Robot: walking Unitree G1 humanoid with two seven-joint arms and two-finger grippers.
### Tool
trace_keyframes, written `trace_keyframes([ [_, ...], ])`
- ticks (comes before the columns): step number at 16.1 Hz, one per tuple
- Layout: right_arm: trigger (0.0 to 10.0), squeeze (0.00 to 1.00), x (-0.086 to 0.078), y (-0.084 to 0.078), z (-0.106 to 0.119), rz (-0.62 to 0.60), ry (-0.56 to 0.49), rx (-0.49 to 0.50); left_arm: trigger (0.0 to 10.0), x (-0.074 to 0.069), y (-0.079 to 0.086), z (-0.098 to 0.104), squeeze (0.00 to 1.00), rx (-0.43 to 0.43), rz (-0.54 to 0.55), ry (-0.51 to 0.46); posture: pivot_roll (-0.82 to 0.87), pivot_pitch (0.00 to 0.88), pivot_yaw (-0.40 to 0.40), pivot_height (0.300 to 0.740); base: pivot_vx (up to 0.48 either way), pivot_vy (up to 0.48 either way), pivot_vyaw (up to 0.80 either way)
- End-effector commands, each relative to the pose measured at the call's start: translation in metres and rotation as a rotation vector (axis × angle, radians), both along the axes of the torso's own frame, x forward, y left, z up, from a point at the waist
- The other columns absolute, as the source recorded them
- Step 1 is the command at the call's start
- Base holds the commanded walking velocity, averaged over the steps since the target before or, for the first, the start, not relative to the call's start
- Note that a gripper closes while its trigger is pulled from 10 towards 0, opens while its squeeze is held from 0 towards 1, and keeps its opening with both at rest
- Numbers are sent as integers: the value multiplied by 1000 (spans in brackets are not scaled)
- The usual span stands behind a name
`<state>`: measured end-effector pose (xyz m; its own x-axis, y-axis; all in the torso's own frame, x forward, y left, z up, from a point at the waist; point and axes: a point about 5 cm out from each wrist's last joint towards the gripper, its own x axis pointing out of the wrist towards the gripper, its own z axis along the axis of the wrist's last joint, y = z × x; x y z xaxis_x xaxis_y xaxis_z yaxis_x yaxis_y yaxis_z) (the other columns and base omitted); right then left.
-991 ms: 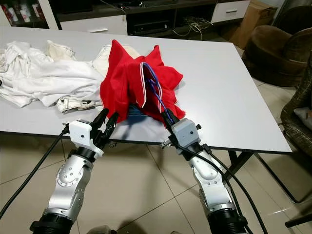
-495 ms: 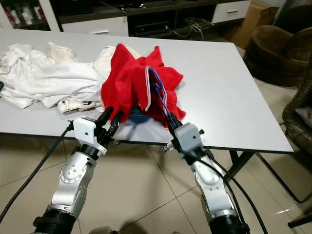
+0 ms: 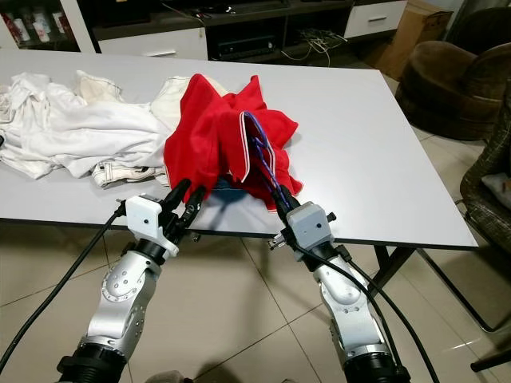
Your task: Hang hanger
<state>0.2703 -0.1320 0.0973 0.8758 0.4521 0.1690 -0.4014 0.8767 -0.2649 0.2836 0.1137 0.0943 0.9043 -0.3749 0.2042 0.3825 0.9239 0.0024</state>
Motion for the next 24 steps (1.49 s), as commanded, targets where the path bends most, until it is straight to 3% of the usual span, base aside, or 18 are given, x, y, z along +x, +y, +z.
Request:
trace_keyframes([
  [1, 10000, 0, 0, 1, 7, 0, -34, 8, 10000, 0, 1, 3, 0, -5, 3, -15, 94, 0, 21, 740, 0, 0, 0],
  [6, 10000, 0, 6, -1, 11, -8, -44, 7, 10000, 4, -1, 7, 0, -7, 0, -25, 94, 0, 25, 740, 0, 0, 0],
  [24, 10000, 0, 2, 1, 9, -1, -38, 9, 10000, 3, 2, 6, 0, -10, 10, -25, 98, 0, 19, 740, 0, 0, 0],
])
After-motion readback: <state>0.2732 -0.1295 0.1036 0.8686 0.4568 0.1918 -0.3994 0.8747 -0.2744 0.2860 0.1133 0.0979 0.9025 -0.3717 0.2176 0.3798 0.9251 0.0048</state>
